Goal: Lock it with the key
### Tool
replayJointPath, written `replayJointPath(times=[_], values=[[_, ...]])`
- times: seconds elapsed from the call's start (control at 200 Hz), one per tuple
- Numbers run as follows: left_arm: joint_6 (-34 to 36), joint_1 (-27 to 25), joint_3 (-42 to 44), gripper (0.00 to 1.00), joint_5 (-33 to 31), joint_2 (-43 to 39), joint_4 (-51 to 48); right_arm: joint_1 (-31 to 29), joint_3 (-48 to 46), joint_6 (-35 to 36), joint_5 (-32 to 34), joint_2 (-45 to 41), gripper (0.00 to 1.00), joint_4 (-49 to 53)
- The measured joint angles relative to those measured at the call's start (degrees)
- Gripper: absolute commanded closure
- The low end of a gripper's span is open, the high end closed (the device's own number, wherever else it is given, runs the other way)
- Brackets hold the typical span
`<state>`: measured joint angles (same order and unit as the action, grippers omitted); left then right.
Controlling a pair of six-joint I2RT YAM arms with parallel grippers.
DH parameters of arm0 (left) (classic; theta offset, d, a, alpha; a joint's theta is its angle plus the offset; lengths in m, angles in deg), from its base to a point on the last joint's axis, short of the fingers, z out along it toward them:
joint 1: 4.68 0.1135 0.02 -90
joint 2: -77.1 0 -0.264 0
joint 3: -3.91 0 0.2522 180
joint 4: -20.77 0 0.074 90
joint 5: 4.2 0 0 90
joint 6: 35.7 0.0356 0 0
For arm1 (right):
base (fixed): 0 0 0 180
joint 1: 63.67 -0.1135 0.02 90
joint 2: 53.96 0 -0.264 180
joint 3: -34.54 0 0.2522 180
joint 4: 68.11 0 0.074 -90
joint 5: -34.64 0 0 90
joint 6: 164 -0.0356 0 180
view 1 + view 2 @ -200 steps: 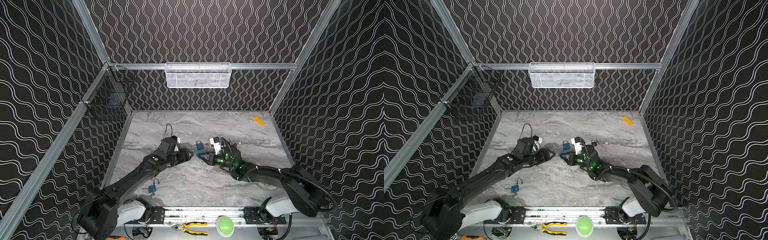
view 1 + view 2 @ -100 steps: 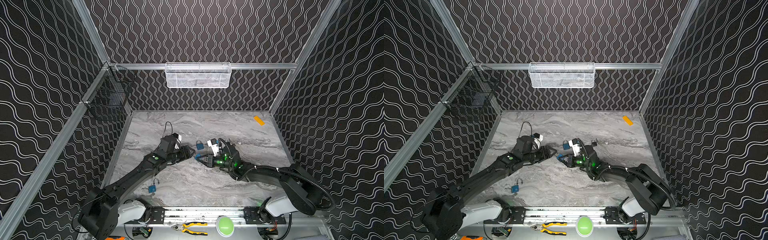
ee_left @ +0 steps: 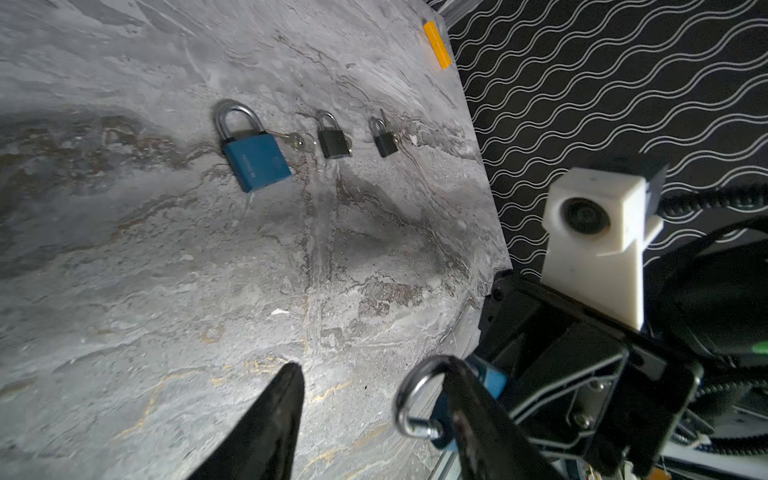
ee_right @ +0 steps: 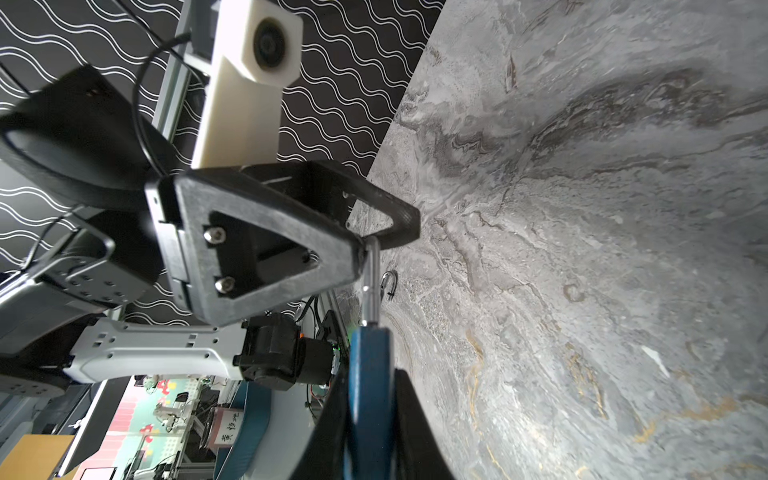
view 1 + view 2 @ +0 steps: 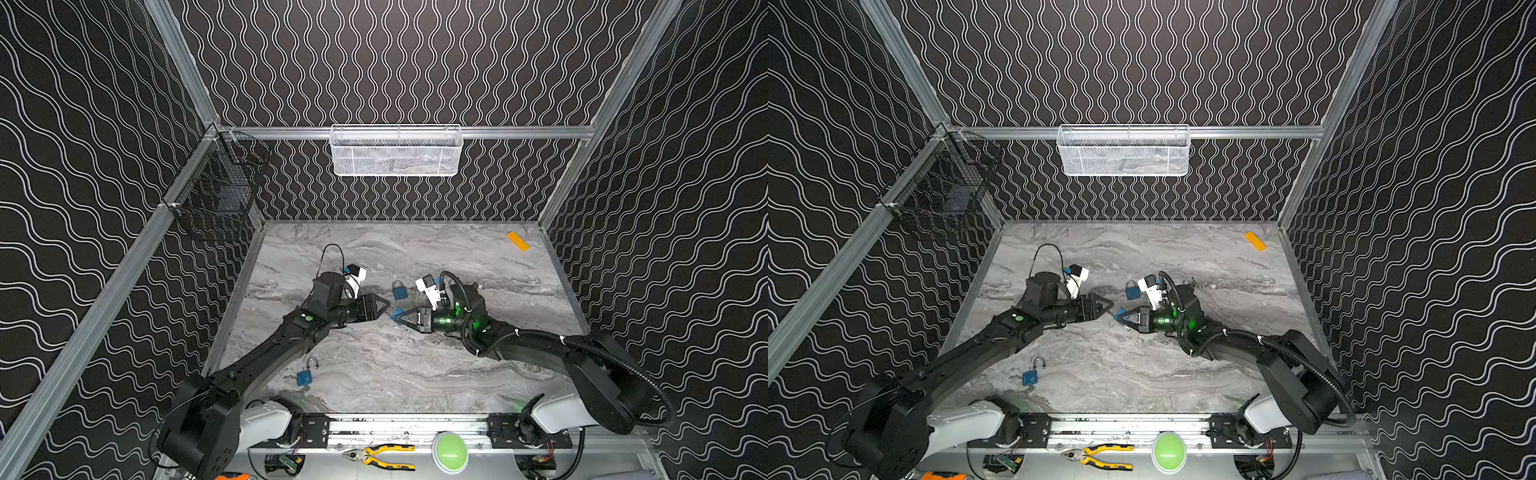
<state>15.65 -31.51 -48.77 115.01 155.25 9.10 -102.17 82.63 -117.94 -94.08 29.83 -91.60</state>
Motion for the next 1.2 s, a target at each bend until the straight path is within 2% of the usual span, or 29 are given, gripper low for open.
replayJointPath(times=[0.1,0.42,0.601,1.201], values=[[0.0,0.0,0.59,0.52,2.58,1.14,3.32,0.85,-0.52,-0.22,-0.63,0.0,1.0,-0.09],[-0.04,-0.02,0.87,0.59,6.99,3.13,10.1,1.75,-1.27,-0.2,-1.51,-1.4,1.0,0.2],[-0.24,-0.13,1.29,0.62,8.26,4.02,12.09,2.8,-2.12,-0.2,-2.34,-1.92,1.0,0.22],[-0.46,-0.66,1.11,0.85,9.92,6.73,14.49,3.37,-3.26,0.0,-3.19,-3.08,1.0,0.76]])
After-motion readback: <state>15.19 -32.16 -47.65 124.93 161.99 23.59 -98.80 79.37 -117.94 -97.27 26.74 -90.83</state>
